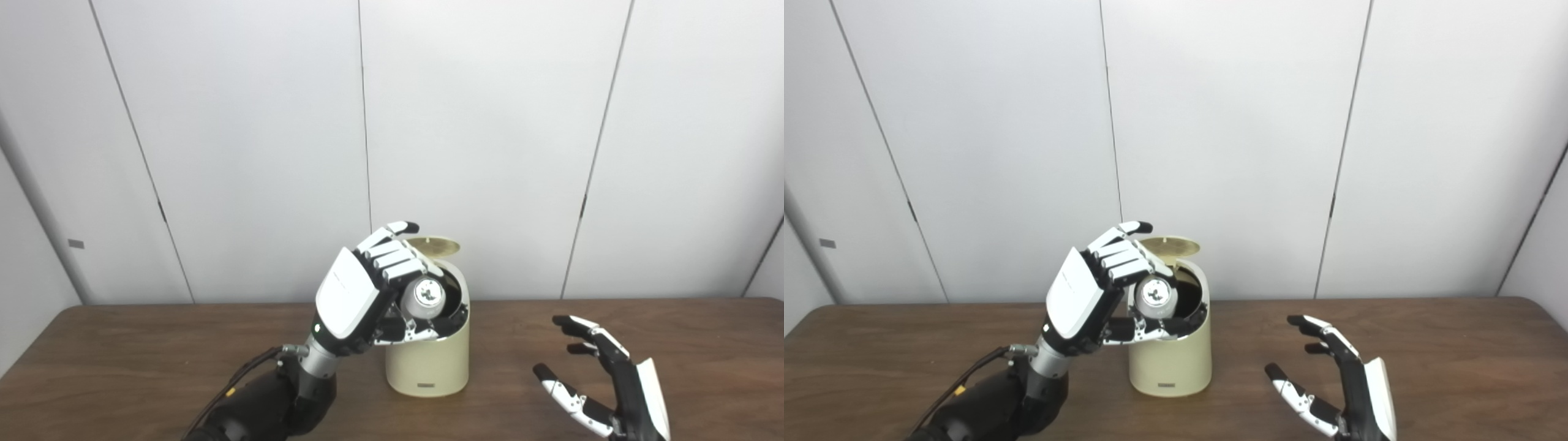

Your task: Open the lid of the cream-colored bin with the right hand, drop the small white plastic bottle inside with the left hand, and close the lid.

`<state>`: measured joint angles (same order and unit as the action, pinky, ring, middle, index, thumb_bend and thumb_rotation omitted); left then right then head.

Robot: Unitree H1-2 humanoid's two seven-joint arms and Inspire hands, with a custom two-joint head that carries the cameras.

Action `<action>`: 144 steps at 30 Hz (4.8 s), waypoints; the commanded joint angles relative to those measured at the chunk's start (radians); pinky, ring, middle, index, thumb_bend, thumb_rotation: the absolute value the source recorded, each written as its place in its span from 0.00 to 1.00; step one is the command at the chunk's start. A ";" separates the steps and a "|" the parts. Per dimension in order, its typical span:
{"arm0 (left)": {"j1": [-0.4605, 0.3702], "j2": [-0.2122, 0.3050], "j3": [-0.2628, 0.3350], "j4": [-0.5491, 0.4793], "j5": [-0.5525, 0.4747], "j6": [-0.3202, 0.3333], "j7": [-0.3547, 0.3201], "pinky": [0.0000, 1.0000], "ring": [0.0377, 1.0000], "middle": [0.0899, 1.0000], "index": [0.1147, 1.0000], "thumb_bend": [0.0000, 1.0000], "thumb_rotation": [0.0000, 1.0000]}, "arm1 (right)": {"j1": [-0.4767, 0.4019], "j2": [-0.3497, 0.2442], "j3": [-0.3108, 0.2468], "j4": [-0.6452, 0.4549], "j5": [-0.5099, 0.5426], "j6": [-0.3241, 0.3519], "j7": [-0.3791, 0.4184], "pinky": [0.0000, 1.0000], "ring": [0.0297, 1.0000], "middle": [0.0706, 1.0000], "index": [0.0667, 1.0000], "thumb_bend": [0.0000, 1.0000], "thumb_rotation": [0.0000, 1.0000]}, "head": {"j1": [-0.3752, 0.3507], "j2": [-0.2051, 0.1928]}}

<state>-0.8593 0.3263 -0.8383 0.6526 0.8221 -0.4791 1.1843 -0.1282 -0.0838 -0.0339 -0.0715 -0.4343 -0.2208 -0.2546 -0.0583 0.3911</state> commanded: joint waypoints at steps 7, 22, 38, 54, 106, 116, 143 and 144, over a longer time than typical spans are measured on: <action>-0.046 -0.016 -0.019 0.109 -0.063 0.009 0.076 0.71 0.54 0.42 0.36 0.50 0.00 | -0.025 0.016 0.011 -0.053 -0.019 0.018 -0.005 0.63 0.74 0.74 0.67 0.30 0.27 | -0.004 0.000; -0.065 0.006 -0.009 0.055 -0.048 0.009 0.075 0.71 0.46 0.44 0.39 0.50 0.00 | -0.033 0.014 0.011 -0.035 -0.020 0.006 -0.013 0.63 0.74 0.74 0.67 0.31 0.28 | -0.004 -0.011; -0.039 -0.003 0.037 0.067 -0.132 0.009 -0.114 0.87 0.81 0.73 0.72 0.99 0.47 | -0.037 0.021 0.012 -0.035 -0.017 0.015 -0.013 0.64 0.75 0.74 0.67 0.32 0.27 | -0.009 -0.016; -0.007 -0.001 0.098 0.015 -0.126 0.009 -0.130 0.84 0.76 0.69 0.67 0.95 0.63 | -0.037 0.022 0.012 -0.039 -0.018 0.015 -0.010 0.64 0.75 0.74 0.66 0.32 0.25 | -0.003 -0.012; 0.567 -0.246 0.816 -0.515 -0.852 0.011 -1.140 0.73 0.80 0.83 0.82 0.45 0.91 | -0.684 -0.324 0.233 -0.323 -0.190 0.429 0.785 0.98 1.00 1.00 0.97 1.00 0.85 | 0.010 -0.027; 0.568 -0.263 0.841 -0.516 -0.847 0.010 -1.153 0.73 0.79 0.82 0.81 0.45 0.89 | -0.772 -0.321 0.294 -0.171 -0.201 0.394 0.815 0.94 1.00 0.93 0.90 1.00 0.84 | 0.014 -0.026; 0.564 -0.267 0.868 -0.487 -0.852 0.012 -1.172 0.74 0.80 0.82 0.80 0.48 0.84 | -0.780 -0.324 0.319 -0.030 -0.222 0.364 0.799 0.93 0.96 0.85 0.81 1.00 0.93 | 0.010 -0.035; 0.564 -0.268 0.868 -0.488 -0.851 0.012 -1.171 0.73 0.80 0.82 0.80 0.47 0.84 | -0.776 -0.326 0.319 -0.031 -0.221 0.366 0.800 0.93 0.96 0.85 0.80 1.00 0.94 | 0.009 -0.034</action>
<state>-0.2626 0.0583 0.0271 0.1818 -0.0357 -0.4477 0.0174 -0.8632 -0.3923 0.3018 -0.0899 -0.6589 0.1551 0.5599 -0.0491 0.3574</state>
